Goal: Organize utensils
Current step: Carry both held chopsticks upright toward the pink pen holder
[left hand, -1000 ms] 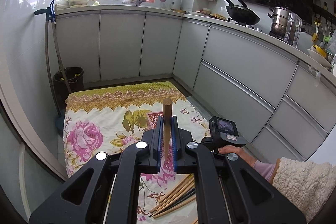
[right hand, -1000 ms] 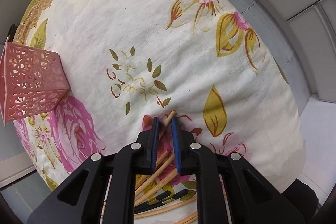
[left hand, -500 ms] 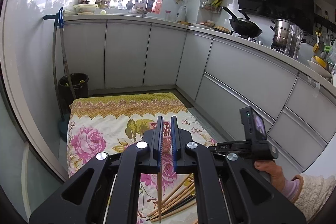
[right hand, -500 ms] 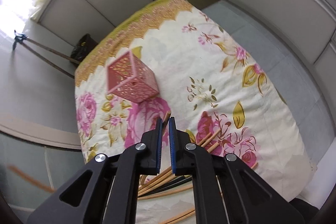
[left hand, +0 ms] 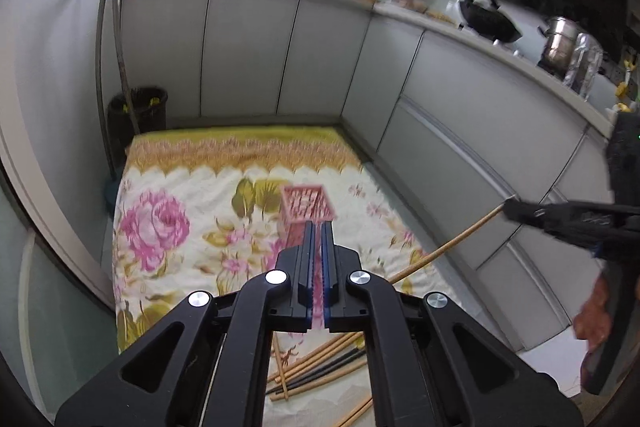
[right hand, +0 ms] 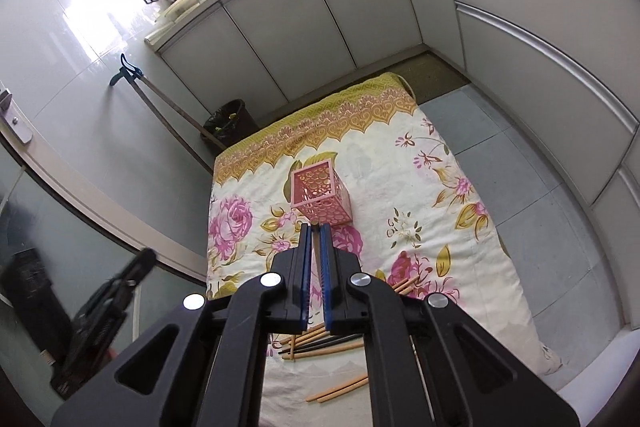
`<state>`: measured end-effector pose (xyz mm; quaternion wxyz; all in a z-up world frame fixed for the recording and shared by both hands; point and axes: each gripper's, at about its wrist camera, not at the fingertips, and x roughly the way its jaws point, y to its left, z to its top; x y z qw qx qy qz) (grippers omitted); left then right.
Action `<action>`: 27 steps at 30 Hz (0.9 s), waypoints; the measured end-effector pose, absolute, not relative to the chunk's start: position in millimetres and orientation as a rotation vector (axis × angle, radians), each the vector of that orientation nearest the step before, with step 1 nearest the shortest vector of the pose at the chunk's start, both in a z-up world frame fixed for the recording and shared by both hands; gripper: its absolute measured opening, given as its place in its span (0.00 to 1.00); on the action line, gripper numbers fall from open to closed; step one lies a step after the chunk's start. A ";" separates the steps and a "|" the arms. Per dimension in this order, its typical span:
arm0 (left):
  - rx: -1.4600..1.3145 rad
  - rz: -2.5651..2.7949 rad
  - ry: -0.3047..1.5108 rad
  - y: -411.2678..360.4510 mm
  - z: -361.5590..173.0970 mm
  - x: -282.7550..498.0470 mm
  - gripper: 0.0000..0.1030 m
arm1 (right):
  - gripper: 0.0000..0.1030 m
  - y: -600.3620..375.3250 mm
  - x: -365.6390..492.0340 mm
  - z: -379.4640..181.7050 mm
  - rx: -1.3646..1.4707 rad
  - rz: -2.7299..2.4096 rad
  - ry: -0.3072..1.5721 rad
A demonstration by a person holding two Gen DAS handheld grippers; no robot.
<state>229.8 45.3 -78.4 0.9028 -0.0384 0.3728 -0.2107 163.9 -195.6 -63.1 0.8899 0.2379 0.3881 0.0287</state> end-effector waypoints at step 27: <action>0.086 -0.168 1.290 -5.1 -299.9 393.1 0.06 | 0.04 -228.8 206.6 -107.1 0.570 0.117 0.880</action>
